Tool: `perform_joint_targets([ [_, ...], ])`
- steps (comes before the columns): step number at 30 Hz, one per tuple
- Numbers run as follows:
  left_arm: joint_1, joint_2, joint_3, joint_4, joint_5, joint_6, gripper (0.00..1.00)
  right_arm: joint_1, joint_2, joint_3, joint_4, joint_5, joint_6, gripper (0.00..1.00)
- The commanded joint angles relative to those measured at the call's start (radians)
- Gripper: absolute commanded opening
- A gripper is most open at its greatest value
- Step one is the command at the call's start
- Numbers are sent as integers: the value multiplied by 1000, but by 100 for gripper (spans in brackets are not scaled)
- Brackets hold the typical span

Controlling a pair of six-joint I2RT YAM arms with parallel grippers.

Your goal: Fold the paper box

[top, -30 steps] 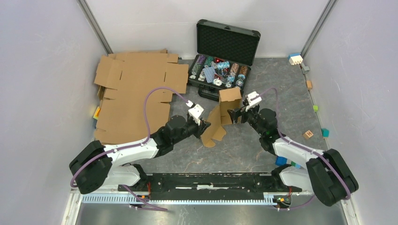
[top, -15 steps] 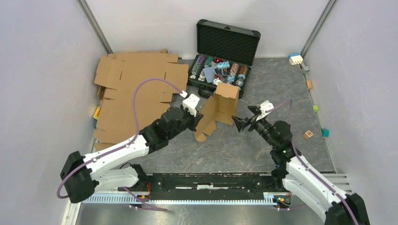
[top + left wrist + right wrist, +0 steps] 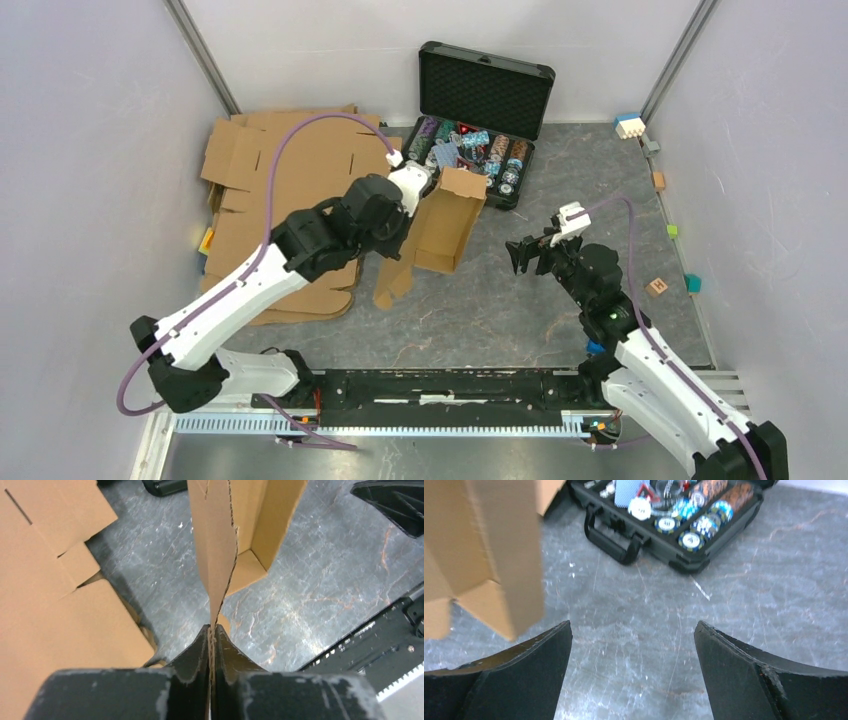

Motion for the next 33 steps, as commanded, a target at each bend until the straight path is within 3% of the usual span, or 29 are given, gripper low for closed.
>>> perform_joint_targets([
  [1,2,-50,150,-245,20,32,16,-3,29,39,-84,3,29,97],
  [6,3,-57,258,-333,217,101,19,-4,19,28,-79,-44,51,98],
  [9,3,-21,258,-377,247,132,20,-3,5,9,-66,-51,63,98],
  [16,18,158,256,-373,-36,48,52,-3,25,-21,-31,-120,53,98],
  [19,45,92,156,-258,-60,-4,61,-3,102,-4,-27,-191,31,97],
  [23,96,-72,-65,-77,-36,-89,64,-2,211,21,14,-265,36,96],
  [27,111,-171,-220,-49,-99,-191,67,-1,310,29,104,-309,73,93],
  [30,136,-260,-320,-59,-247,-334,86,7,400,41,163,-330,105,89],
  [33,195,-361,-458,22,-217,-403,92,33,480,61,223,-345,135,86],
])
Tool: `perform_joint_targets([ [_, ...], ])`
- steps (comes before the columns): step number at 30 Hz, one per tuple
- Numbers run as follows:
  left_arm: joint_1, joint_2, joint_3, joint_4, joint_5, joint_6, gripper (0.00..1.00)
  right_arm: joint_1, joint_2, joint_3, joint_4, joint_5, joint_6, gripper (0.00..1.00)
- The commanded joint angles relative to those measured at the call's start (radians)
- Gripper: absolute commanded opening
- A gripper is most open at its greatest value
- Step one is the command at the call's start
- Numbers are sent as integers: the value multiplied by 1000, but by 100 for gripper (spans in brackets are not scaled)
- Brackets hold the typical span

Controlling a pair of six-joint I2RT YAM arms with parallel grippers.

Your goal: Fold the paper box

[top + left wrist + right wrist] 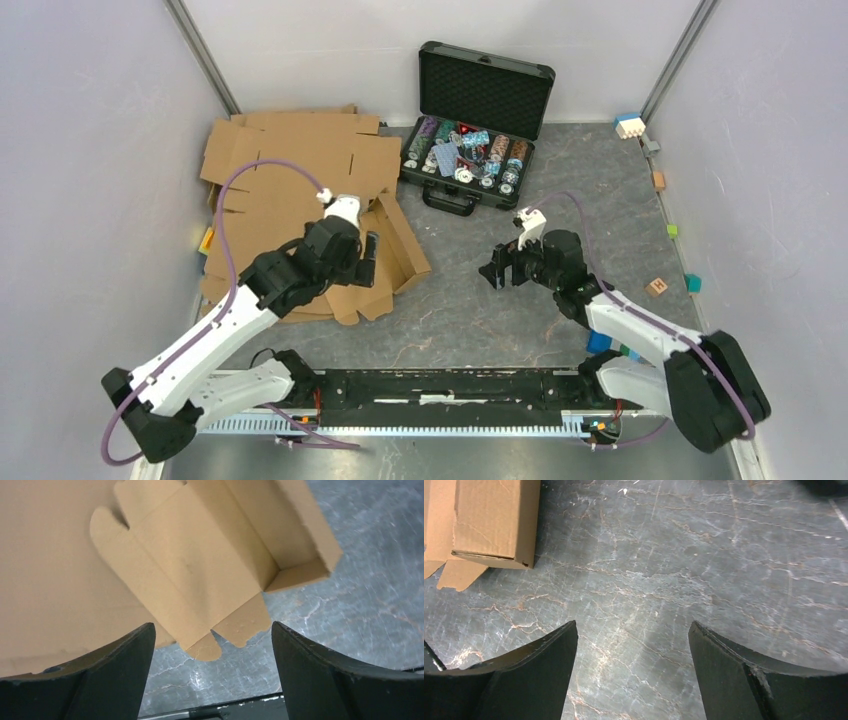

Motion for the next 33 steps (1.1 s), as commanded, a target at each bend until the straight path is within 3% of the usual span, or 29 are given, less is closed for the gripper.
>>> perform_joint_targets([
  [1,77,-123,-169,156,-26,-187,92,40,93,70,160,-67,55,86],
  [9,117,-189,-395,533,255,-270,88,128,211,188,184,-70,55,88],
  [17,134,53,-405,856,361,-378,87,128,69,77,180,55,-4,88],
  [22,188,229,-340,865,400,-401,74,128,-37,31,120,129,-40,89],
  [23,195,254,-332,869,400,-398,70,128,-57,23,112,137,-45,89],
  [29,204,324,-298,913,479,-342,22,128,-127,0,72,175,-66,90],
  [31,204,336,-280,897,528,-301,10,127,-128,1,61,178,-73,90],
  [33,202,362,-247,853,585,-245,5,127,-127,4,50,183,-75,90],
])
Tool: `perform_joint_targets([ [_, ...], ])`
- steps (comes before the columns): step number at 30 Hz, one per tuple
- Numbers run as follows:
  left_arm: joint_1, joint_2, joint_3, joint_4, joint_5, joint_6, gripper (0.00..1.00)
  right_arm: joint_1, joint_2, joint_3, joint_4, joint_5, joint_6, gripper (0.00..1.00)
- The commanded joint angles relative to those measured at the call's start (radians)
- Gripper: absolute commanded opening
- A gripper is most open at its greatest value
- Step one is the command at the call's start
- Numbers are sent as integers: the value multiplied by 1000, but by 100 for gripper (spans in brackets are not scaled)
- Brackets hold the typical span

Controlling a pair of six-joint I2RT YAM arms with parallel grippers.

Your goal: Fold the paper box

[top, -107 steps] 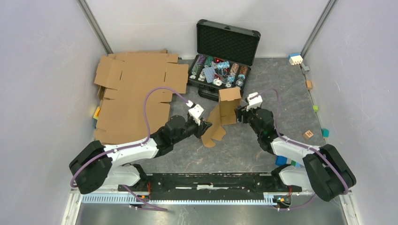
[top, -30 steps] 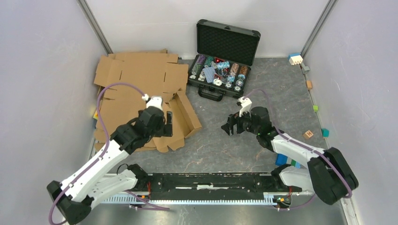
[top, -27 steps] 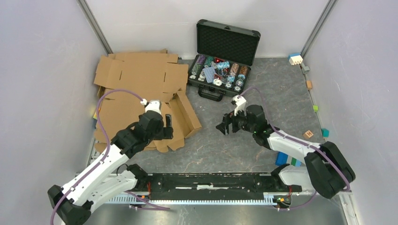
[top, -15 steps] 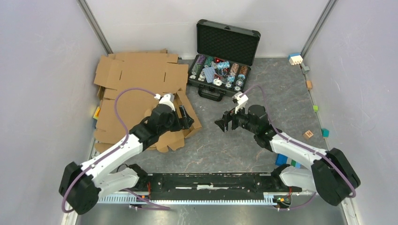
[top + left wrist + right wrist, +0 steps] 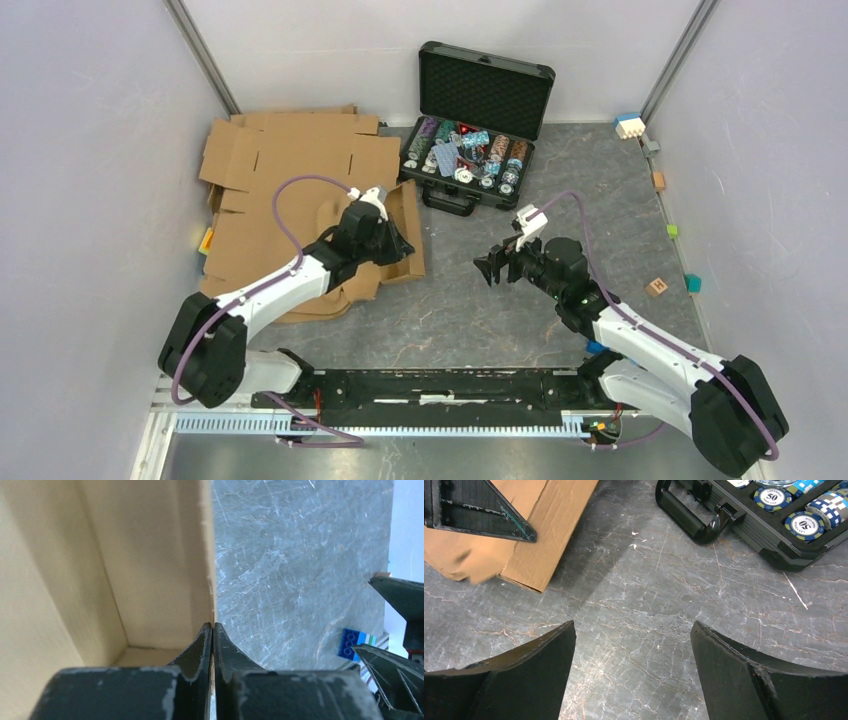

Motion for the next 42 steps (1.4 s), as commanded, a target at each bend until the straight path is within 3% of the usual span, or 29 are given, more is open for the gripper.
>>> perform_joint_targets([
  [1,2,52,105,-39,145,129,3,1,-9,3,-27,36,-30,90],
  [6,-64,152,235,-244,196,278,3,0,-15,6,-63,75,-35,92],
  [17,-444,348,429,-577,-82,554,12,-5,-130,-13,-208,220,-54,94],
  [20,-501,384,431,-638,-166,563,21,-12,-175,-15,-271,291,-53,94],
  [21,-514,386,424,-645,-192,555,29,-14,-188,-20,-287,311,-49,95],
  [26,-519,282,340,-569,-249,515,56,-33,-242,-66,-294,309,-31,95],
  [33,-518,18,208,-412,-243,485,69,-49,-222,-113,-265,209,4,94],
  [36,-518,-65,158,-372,-247,477,70,-63,-218,-135,-240,154,31,94],
  [39,-519,-126,121,-372,-346,425,70,-80,-215,-152,-203,90,55,93],
  [42,-513,-188,75,-387,-435,332,78,-86,-196,-147,-188,37,64,91],
])
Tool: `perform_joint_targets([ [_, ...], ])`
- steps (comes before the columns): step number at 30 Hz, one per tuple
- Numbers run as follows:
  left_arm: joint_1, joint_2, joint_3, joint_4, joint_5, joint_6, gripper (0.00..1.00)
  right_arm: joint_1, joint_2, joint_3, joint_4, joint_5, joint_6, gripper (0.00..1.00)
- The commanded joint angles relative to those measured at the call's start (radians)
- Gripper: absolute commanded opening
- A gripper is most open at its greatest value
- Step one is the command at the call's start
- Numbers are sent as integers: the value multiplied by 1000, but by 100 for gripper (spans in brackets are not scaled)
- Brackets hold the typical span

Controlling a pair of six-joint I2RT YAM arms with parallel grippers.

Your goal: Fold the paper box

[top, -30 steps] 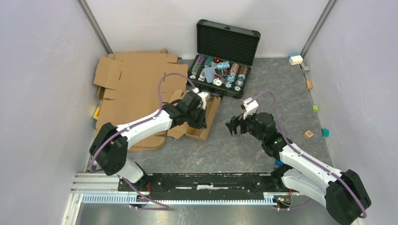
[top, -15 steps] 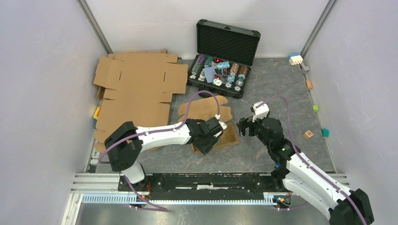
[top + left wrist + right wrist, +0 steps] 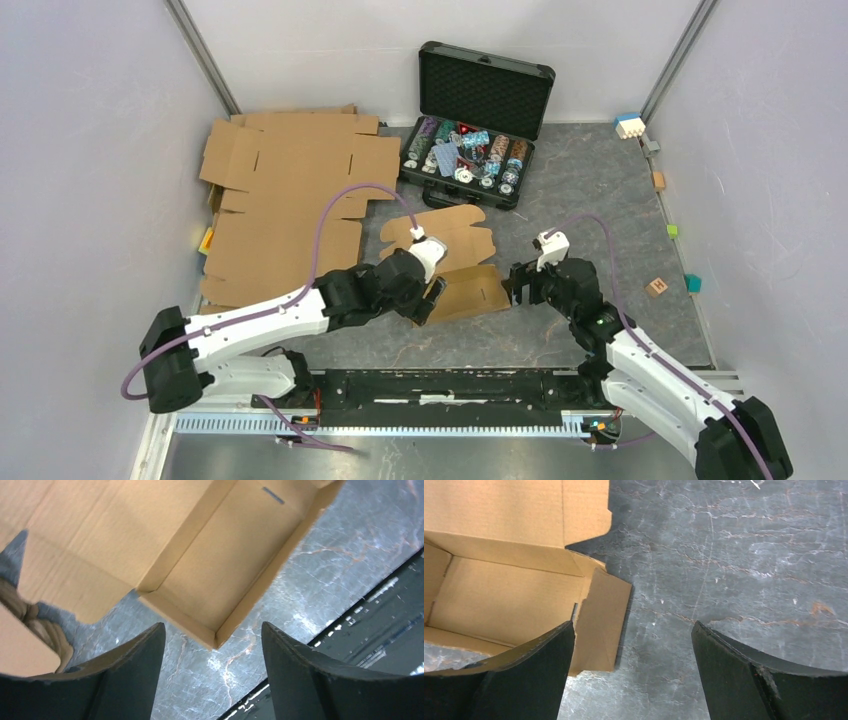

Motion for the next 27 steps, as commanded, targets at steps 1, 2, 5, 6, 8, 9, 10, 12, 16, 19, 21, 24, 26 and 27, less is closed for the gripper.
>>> perform_joint_targets([
  [1,7,-84,-67,15,-157,-157,80,-9,26,8,77,-121,34,91],
  [2,13,-99,-81,2,-168,-183,82,-10,42,14,76,-141,31,92],
  [5,39,-120,-112,-30,-143,-255,83,-9,89,33,66,-185,14,94],
  [6,47,-119,-122,-31,-129,-273,82,-9,106,36,69,-195,13,94],
  [8,66,-110,-145,-19,-102,-297,80,-9,128,40,76,-207,14,94],
  [9,73,-105,-155,-8,-95,-306,77,-10,134,38,80,-213,15,94],
  [10,84,-98,-164,3,-86,-313,75,-9,139,36,87,-216,17,94],
  [12,107,-89,-182,38,-62,-325,73,-10,140,28,99,-226,24,94],
  [16,170,-47,-199,101,-3,-335,70,-8,130,23,95,-215,16,92],
  [19,207,-1,-199,130,25,-360,65,-8,102,20,69,-166,-6,91],
  [21,222,28,-208,177,62,-370,60,-8,82,13,63,-144,-19,92],
  [24,224,69,-212,215,86,-376,53,-8,72,13,54,-144,-31,92],
  [26,224,96,-198,203,74,-369,46,-7,78,17,52,-155,-39,92],
  [27,224,105,-191,192,65,-364,43,-5,81,20,47,-151,-40,92],
])
